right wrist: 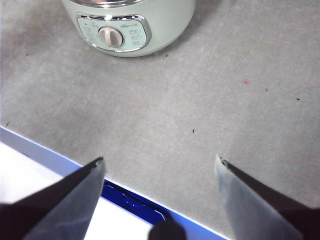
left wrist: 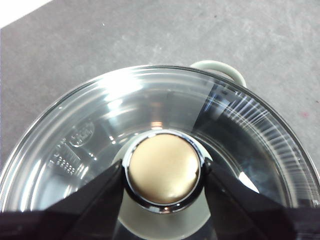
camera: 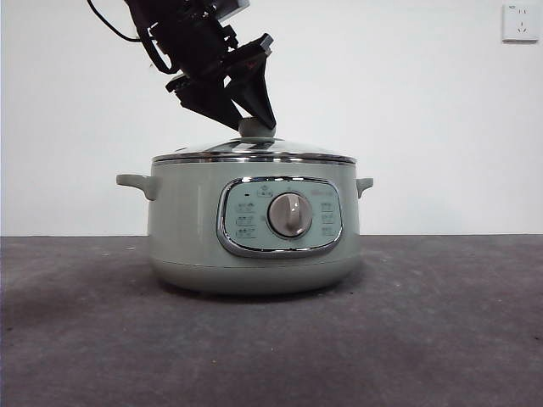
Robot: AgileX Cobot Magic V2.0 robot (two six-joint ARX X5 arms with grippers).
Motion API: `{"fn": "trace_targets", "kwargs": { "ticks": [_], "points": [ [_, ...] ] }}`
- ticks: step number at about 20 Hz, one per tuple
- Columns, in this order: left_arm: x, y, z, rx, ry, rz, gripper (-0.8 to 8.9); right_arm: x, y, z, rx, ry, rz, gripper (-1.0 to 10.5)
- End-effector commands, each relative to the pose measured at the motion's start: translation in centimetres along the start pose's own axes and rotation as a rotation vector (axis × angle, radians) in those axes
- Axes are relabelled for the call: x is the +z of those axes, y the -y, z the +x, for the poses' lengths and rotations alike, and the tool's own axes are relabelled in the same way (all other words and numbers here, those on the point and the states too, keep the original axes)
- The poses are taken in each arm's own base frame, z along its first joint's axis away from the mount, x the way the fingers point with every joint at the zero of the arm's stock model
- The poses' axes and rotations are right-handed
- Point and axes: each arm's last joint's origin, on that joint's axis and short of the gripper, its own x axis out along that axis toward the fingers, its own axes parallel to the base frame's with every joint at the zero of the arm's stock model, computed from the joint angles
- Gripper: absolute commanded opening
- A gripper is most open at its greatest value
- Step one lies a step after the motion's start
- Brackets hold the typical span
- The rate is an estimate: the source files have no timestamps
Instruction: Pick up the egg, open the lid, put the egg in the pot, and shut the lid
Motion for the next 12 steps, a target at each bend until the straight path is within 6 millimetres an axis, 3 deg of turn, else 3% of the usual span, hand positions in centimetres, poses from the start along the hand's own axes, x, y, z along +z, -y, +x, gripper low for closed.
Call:
{"fn": "trace_targets", "kwargs": {
  "ticks": [1, 4, 5, 12],
  "points": [
    [-0.9, 0.4, 0.8, -0.029, -0.071, -0.004, 0.3, -0.1, 0.0, 0.1, -0.003, 0.002, 0.005, 3.7],
    [-0.9, 0.3, 0.7, -0.027, -0.072, -0.008, 3.22, -0.1, 0.0, 0.1, -0.003, 0.002, 0.006, 3.7],
    [-0.9, 0.3, 0.6, -0.028, -0.071, -0.008, 3.57, -0.1, 0.0, 0.1, -0.002, 0.002, 0.006, 3.7],
    [-0.4, 0.3, -0.9, -0.023, -0.047, -0.005, 3.55, -0.1, 0.0, 0.1, -0.003, 0.003, 0.008, 3.7]
  ]
}}
